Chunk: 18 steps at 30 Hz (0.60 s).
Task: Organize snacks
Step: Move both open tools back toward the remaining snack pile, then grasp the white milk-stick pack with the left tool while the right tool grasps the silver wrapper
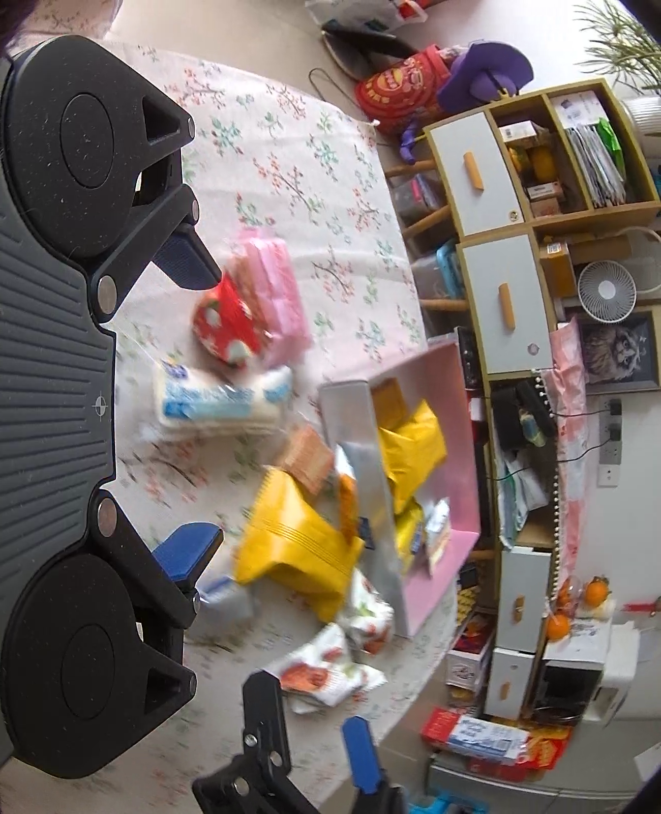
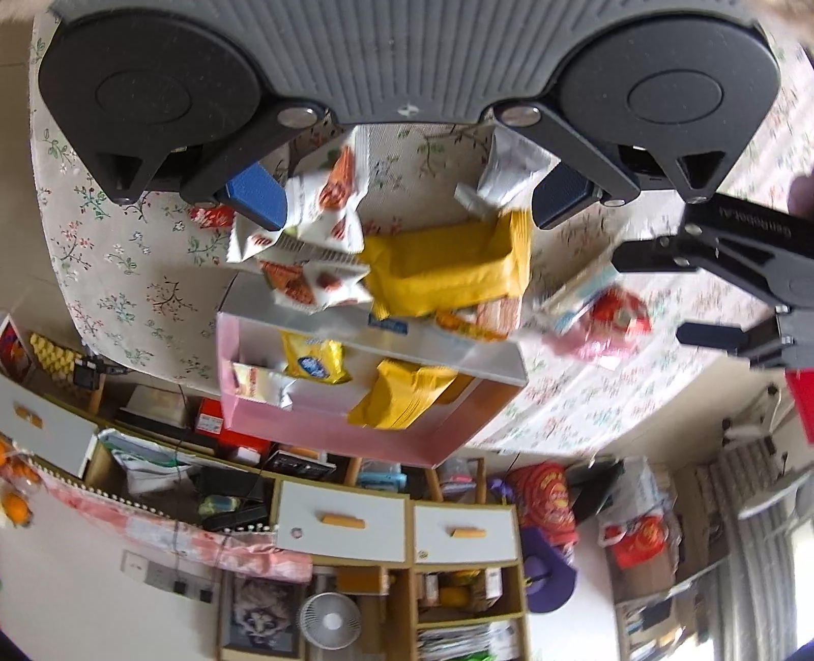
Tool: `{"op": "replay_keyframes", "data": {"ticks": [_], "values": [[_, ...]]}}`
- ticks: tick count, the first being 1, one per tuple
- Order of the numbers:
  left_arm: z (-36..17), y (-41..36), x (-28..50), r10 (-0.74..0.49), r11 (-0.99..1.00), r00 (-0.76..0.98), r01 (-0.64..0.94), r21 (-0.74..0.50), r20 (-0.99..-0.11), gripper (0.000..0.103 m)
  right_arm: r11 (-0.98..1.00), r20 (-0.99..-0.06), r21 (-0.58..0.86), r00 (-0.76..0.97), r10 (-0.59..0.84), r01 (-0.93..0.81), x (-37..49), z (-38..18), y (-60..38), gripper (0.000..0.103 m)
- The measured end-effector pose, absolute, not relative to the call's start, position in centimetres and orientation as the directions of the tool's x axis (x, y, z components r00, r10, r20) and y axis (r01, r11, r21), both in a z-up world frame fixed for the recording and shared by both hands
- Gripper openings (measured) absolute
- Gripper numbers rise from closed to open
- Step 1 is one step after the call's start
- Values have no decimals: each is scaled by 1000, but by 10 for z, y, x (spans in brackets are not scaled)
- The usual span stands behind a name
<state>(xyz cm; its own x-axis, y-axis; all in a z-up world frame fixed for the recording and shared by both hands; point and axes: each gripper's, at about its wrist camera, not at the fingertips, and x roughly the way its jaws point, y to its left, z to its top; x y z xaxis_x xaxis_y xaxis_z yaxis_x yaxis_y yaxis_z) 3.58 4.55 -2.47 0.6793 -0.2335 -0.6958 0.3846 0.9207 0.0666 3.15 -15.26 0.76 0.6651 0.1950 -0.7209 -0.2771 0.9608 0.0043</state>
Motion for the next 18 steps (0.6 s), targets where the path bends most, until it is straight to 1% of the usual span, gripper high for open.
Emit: {"op": "replay_keyframes", "data": {"ticks": [6, 13, 16, 18], "values": [[-36, 64, 27, -260, 919, 692, 392, 48, -673, 99, 937, -702, -32, 676, 227, -348, 21, -2, -135, 103], [-50, 76, 23, -305, 914, 723, 406, 25, -620, 96, 931, -687, 40, 667, 290, -363, 15, -17, -128, 103], [-54, 79, 29, -329, 912, 709, 411, -14, -624, 91, 929, -680, 44, 670, 297, -367, 14, -20, -125, 102], [-57, 78, 34, -346, 908, 694, 416, -40, -632, 83, 931, -671, 52, 677, 301, -362, 14, -21, -125, 102]]}}
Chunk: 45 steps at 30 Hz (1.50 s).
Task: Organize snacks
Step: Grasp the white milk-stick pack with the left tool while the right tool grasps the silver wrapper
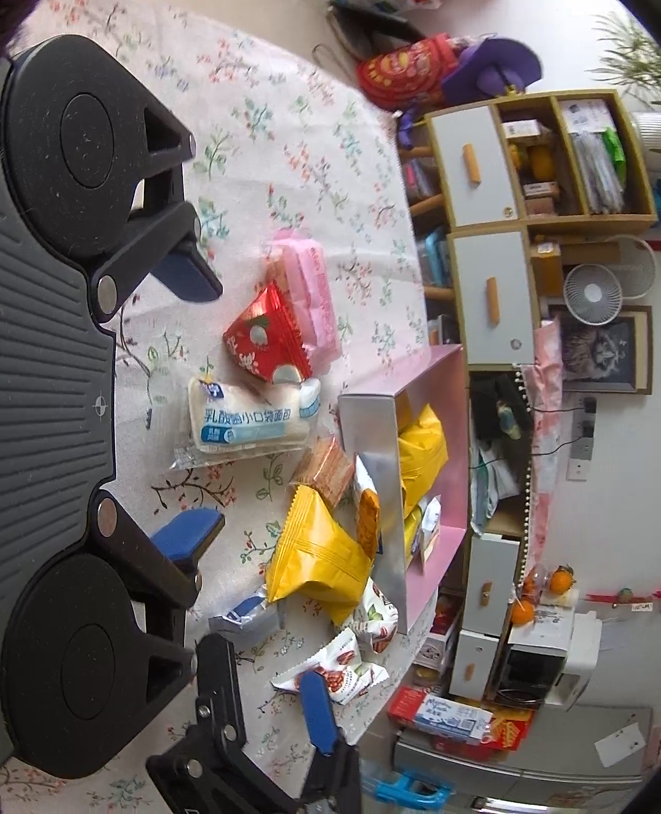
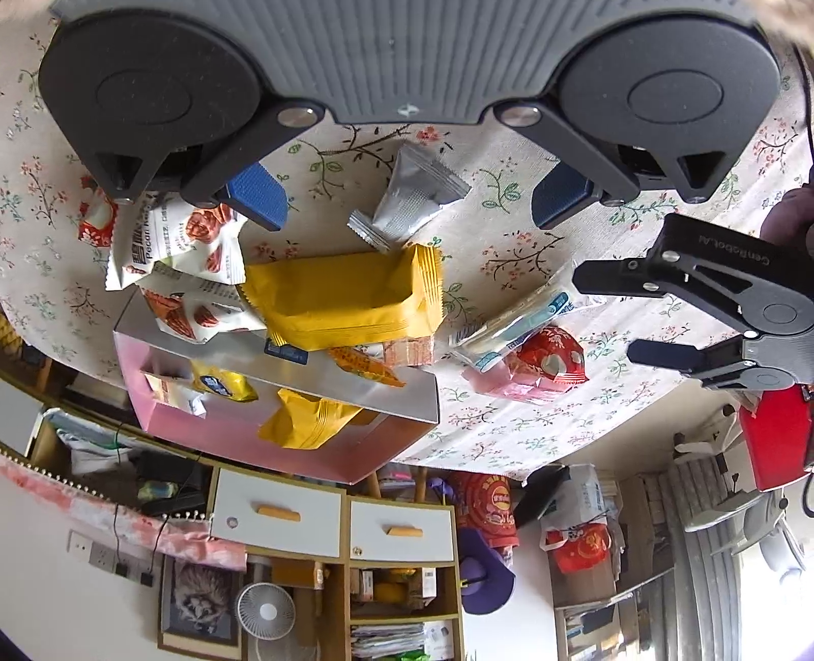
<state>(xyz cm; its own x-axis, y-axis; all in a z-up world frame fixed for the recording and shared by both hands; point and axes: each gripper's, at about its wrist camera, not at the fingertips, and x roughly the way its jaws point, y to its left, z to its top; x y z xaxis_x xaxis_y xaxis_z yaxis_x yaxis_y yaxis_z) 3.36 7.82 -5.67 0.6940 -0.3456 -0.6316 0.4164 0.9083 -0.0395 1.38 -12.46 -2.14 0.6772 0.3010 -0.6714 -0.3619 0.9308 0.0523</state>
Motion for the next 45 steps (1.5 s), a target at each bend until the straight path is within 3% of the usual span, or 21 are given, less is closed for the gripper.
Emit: {"op": "replay_keyframes", "data": {"ticks": [5, 14, 20, 24, 36, 40, 45], "values": [[-65, 74, 46, -369, 899, 651, 430, -78, -664, 66, 935, -685, 96, 659, 310, -341, 19, -30, -125, 102], [-74, 63, 67, -342, 920, 647, 378, -104, -682, 60, 930, -711, 76, 635, 304, -360, 21, -43, -115, 97], [-76, 46, 67, -304, 923, 673, 383, -33, -674, 57, 932, -702, 67, 647, 297, -355, 22, -45, -111, 94], [-76, 40, 66, -276, 926, 685, 376, 2, -674, 49, 932, -698, 47, 656, 287, -358, 22, -45, -110, 91], [-70, 42, 68, -250, 936, 680, 351, 7, -690, 27, 944, -709, -5, 667, 228, -329, 27, -41, -112, 59], [-69, 43, 67, -251, 938, 666, 347, -6, -702, 23, 944, -719, 7, 655, 234, -330, 28, -38, -112, 47], [-65, 46, 67, -257, 939, 638, 344, -30, -726, 21, 939, -734, 8, 636, 239, -343, 29, -36, -111, 39]]}}
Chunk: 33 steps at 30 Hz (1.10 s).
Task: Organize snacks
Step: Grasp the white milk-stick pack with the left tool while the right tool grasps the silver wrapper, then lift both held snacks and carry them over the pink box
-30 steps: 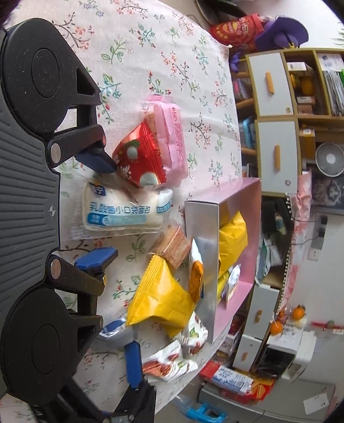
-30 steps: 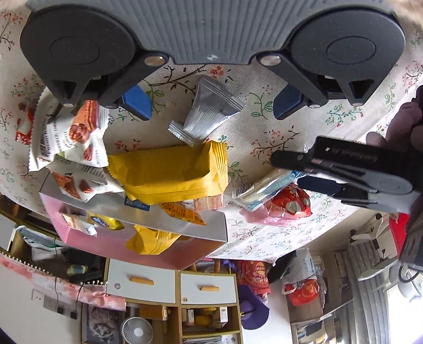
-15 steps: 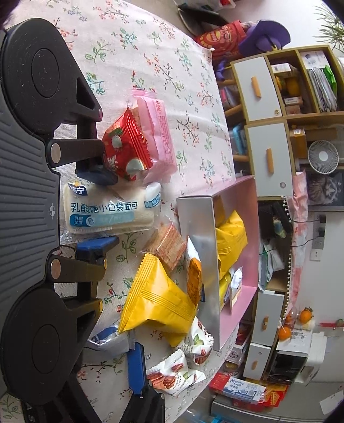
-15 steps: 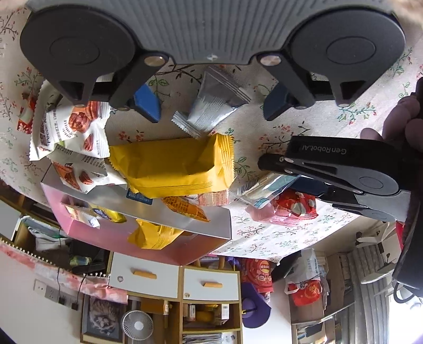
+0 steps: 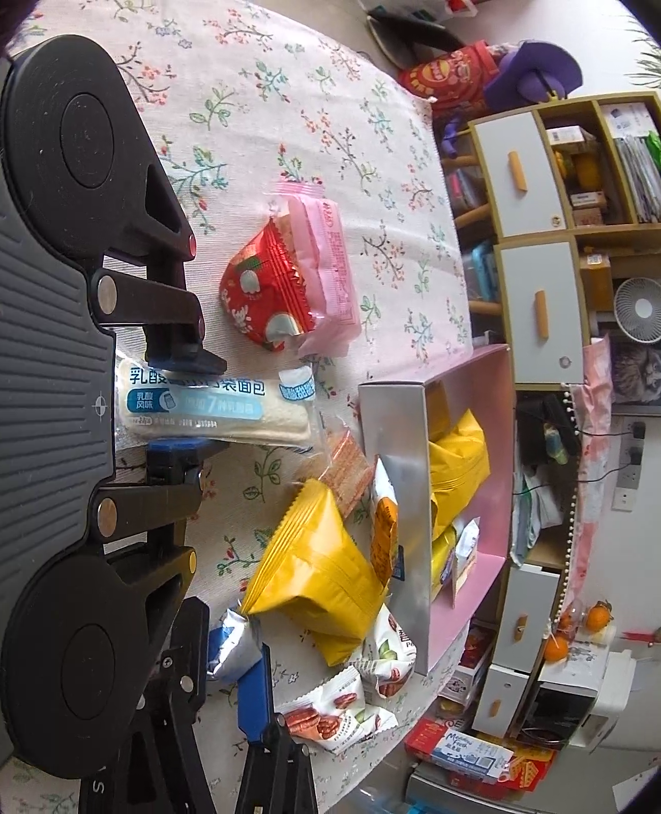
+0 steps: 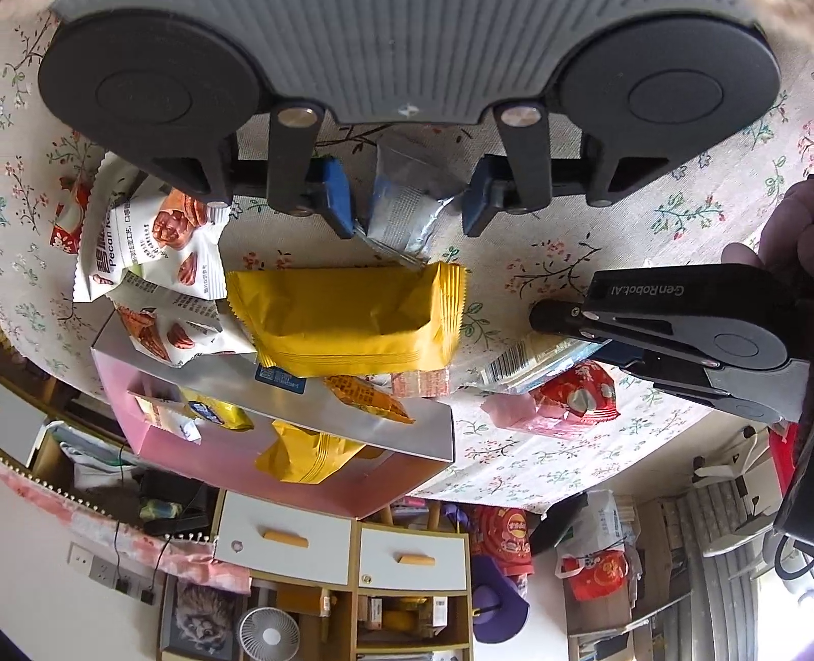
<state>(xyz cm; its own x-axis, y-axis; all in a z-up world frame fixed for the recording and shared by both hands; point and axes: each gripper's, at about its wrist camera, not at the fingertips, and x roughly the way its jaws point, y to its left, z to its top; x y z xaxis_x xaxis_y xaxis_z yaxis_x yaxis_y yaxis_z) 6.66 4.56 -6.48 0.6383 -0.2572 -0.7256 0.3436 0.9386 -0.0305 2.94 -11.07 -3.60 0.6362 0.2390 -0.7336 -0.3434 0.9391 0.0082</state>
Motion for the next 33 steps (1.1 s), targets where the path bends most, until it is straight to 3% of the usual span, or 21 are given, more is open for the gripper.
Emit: {"op": "replay_keyframes", "data": {"ticks": [4, 17, 33], "values": [[-62, 47, 64, -266, 939, 619, 338, -55, -739, 19, 937, -746, 27, 616, 251, -348, 30, -34, -112, 30], [-52, 49, 58, -310, 934, 575, 334, -129, -757, 17, 941, -785, 74, 564, 258, -329, 31, -25, -118, 29], [-27, 51, 50, -336, 931, 579, 322, -170, -743, 17, 952, -753, 131, 596, 277, -277, 32, 4, -137, 29]]}}
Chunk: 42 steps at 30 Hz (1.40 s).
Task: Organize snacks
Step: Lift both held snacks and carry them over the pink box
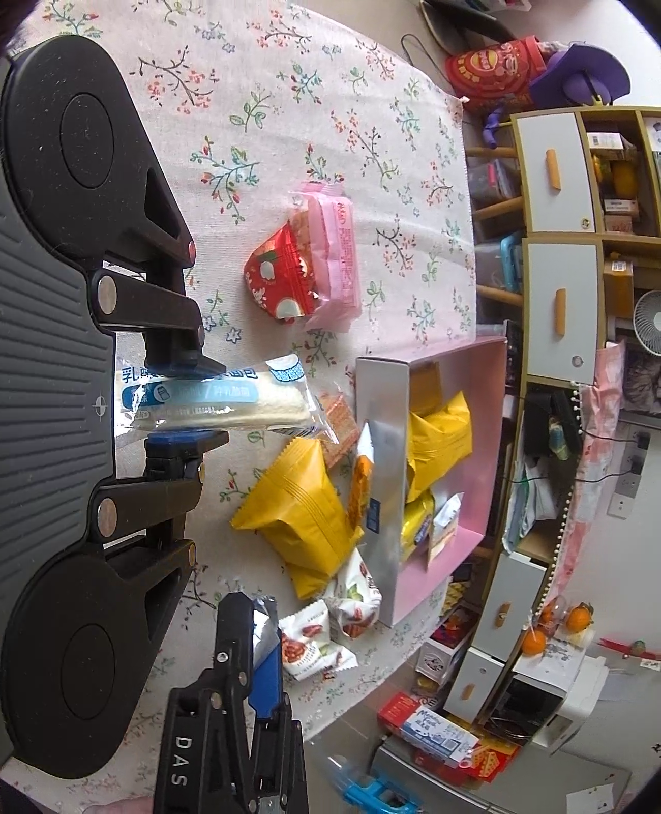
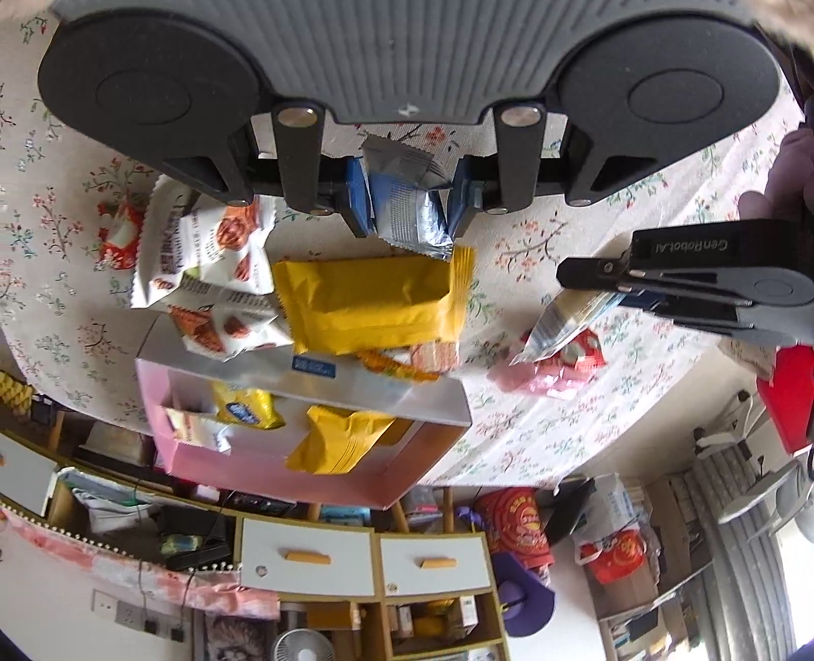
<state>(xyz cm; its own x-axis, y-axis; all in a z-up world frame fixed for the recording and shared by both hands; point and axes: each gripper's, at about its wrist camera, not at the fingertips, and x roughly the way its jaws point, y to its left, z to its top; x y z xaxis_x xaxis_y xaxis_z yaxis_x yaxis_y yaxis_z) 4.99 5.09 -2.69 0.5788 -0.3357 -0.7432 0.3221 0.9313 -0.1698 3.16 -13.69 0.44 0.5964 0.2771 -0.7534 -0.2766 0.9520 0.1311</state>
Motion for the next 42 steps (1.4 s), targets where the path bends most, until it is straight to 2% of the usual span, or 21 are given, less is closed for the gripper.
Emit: {"op": "replay_keyframes", "data": {"ticks": [13, 28, 35, 42], "values": [[-3, 40, 64, -361, 930, 615, 294, -221, -701, 17, 960, -694, 197, 663, 279, -198, 54, 28, -156, 30], [2, 9, 105, -376, 926, 616, 244, -287, -692, 17, 961, -660, 268, 713, 237, -71, 88, 32, -186, 30], [-1, -4, 142, -342, 940, 641, 236, -247, -687, 17, 947, -632, 321, 741, 227, -17, 110, 27, -206, 29], [-10, -13, 188, -293, 955, 653, 231, -185, -698, 17, 926, -649, 376, 718, 250, 18, 145, 14, -221, 30]]}}
